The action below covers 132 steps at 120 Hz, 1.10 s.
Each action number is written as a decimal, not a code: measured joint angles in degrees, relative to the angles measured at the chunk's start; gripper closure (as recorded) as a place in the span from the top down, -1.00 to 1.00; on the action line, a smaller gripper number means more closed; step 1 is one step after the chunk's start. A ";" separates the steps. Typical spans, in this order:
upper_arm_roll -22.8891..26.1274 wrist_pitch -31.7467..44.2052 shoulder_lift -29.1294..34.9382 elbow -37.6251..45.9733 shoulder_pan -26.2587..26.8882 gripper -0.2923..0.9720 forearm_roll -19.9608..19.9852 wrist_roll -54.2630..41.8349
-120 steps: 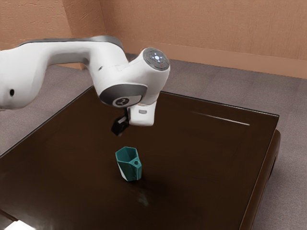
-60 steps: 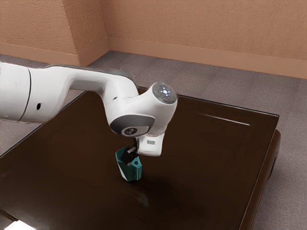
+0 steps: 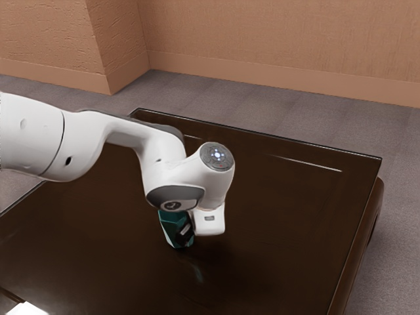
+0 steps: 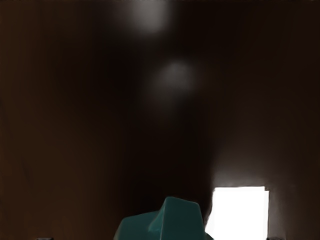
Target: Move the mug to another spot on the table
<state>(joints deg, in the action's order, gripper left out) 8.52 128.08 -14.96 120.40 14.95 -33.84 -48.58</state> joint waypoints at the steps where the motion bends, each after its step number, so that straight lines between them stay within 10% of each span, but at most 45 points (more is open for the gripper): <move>1: 0.00 0.07 -0.05 0.04 0.03 0.26 -0.05 0.10; 132: -0.88 1.17 0.53 2.32 0.82 -0.40 -2.78 2.55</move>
<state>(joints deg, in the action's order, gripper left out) 7.65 129.25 -14.43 122.71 15.78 -36.62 -46.03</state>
